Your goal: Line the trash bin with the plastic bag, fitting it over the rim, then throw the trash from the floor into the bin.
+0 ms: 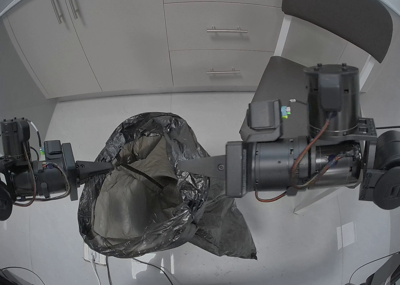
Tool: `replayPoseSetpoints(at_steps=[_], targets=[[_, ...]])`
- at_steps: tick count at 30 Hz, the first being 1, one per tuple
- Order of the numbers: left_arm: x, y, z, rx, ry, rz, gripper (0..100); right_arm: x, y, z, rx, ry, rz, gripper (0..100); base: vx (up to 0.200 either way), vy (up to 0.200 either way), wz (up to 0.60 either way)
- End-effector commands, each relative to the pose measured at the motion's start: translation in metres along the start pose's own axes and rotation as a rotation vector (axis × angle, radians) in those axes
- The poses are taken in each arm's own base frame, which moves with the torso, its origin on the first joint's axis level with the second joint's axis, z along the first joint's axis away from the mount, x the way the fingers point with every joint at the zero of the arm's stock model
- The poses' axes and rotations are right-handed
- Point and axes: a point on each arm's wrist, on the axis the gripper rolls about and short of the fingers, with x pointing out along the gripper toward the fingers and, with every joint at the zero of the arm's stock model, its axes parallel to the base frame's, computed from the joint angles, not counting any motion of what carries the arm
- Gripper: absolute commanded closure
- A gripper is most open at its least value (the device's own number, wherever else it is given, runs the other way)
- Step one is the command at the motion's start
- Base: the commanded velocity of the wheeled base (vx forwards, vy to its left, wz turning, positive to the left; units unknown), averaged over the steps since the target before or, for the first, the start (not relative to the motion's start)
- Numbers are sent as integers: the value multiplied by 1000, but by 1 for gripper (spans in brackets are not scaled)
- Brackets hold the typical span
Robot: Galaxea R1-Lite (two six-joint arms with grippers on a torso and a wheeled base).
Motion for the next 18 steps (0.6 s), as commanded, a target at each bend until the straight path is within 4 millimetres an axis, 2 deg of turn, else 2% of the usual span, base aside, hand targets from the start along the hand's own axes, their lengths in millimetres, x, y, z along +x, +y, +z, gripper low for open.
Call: replayPoseSetpoints(at_steps=[1,5,9,15,18], targets=[[14,19,14,-30,-18,33,100,27,-11,-6,11,38,-12,100,0,0,0],[22,27,19,-48,-27,64,100,48,-17,-12,17,66,-20,100,0,0,0],[30,38,21,-71,-21,101,100,59,-21,-14,20,78,-23,100,0,0,0],[45,58,29,-3,-58,214,100,73,-33,-13,22,76,-44,100,0,0,0],[53,66,34,46,-92,283,100,85,-48,-13,27,80,-69,100,0,0,0]])
